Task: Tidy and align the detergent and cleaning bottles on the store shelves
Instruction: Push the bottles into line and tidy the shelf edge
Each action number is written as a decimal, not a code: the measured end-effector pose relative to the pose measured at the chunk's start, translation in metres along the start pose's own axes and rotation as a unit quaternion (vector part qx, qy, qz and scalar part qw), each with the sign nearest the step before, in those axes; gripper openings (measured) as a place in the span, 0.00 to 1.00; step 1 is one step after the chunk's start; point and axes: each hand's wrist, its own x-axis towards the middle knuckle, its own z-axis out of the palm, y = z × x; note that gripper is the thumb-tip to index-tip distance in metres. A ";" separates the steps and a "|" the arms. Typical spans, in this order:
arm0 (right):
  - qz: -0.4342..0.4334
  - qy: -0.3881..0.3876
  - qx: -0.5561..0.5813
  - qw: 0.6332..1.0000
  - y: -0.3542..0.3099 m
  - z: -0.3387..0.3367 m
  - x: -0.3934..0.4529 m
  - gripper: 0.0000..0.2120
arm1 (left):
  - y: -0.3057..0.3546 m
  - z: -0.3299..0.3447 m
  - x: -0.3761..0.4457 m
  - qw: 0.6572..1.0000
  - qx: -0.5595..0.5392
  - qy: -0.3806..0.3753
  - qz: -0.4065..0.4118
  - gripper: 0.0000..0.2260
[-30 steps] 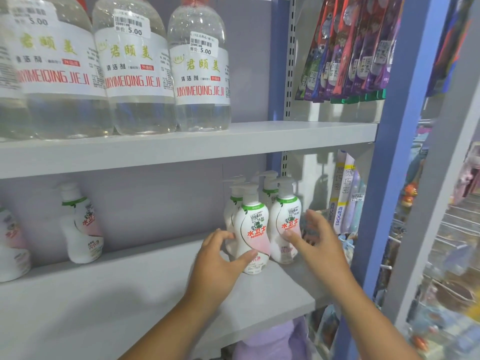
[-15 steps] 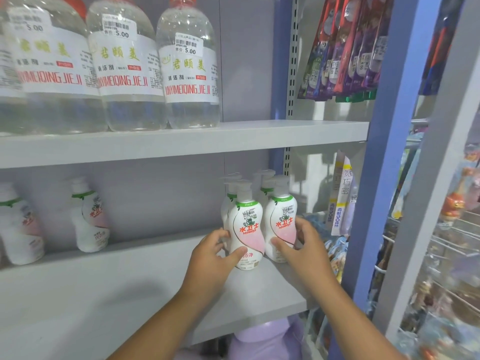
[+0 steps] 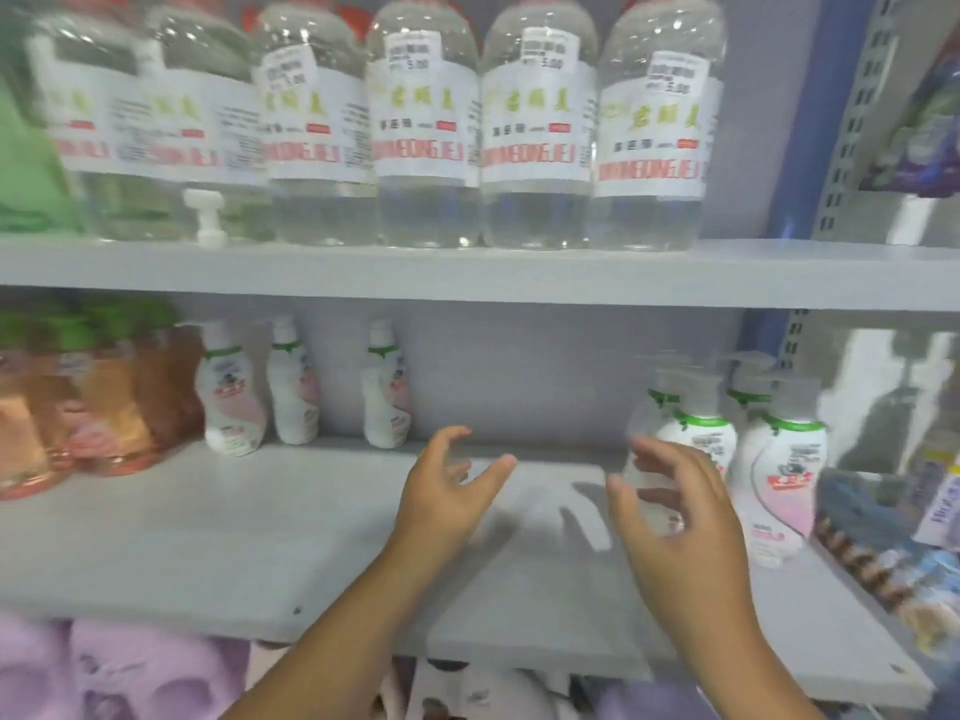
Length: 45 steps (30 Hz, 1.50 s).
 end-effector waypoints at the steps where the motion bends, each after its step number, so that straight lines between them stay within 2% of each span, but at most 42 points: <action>1: 0.041 -0.061 0.016 0.997 -0.005 0.025 0.002 0.18 | -0.005 -0.029 0.007 0.999 0.005 0.041 -0.009 0.20; 3: 0.135 -0.166 0.035 0.976 -0.015 0.077 0.008 0.23 | -0.014 -0.085 0.023 0.993 0.008 0.113 -0.034 0.18; 5: 0.191 -0.218 0.039 0.956 -0.021 0.130 0.021 0.29 | -0.024 -0.134 0.046 0.985 0.023 0.161 -0.052 0.20; 8: 0.226 -0.229 0.014 0.947 -0.035 0.210 0.044 0.34 | -0.042 -0.188 0.084 0.980 0.056 0.187 -0.049 0.22; 11: 0.235 -0.234 -0.055 0.942 -0.039 0.278 0.063 0.39 | -0.067 -0.209 0.118 0.984 0.078 0.159 -0.029 0.19; 13: 0.219 -0.224 -0.092 0.945 -0.035 0.309 0.072 0.36 | -0.082 -0.205 0.137 0.986 0.110 0.122 -0.026 0.23; 15: 0.214 -0.191 -0.078 0.955 -0.029 0.329 0.076 0.29 | -0.088 -0.199 0.151 0.984 0.150 0.095 -0.031 0.31; 18: 0.202 -0.146 -0.051 0.967 -0.022 0.342 0.077 0.19 | -0.091 -0.195 0.171 0.979 0.165 0.101 -0.057 0.35; 21: 0.194 -0.138 -0.076 0.968 -0.019 0.343 0.076 0.20 | -0.096 -0.198 0.175 0.972 0.207 0.106 -0.045 0.22; 23: 0.193 -0.130 -0.100 0.967 -0.020 0.341 0.074 0.21 | -0.099 -0.201 0.173 0.978 0.191 0.086 -0.009 0.10; 24: 0.193 -0.121 -0.105 0.968 -0.021 0.338 0.071 0.21 | -0.098 -0.203 0.172 0.982 0.172 0.074 0.003 0.07; 29: 0.196 -0.053 -0.082 0.976 -0.036 0.307 0.043 0.19 | -0.097 -0.200 0.162 0.995 0.092 -0.040 0.019 0.12; 34: 0.202 0.005 -0.113 0.973 -0.056 0.247 0.018 0.23 | -0.087 -0.180 0.140 0.994 -0.003 -0.103 0.040 0.18; 37: 0.187 0.044 -0.143 0.971 -0.064 0.203 0.005 0.24 | -0.069 -0.165 0.122 0.989 -0.003 -0.139 0.051 0.17; 40: 0.172 0.070 -0.166 0.968 -0.066 0.162 -0.006 0.24 | -0.050 -0.142 0.104 0.976 -0.031 -0.206 0.064 0.16; 45: 0.174 0.108 -0.182 0.962 -0.055 0.107 -0.023 0.34 | -0.034 -0.094 0.077 0.961 -0.091 -0.261 0.032 0.16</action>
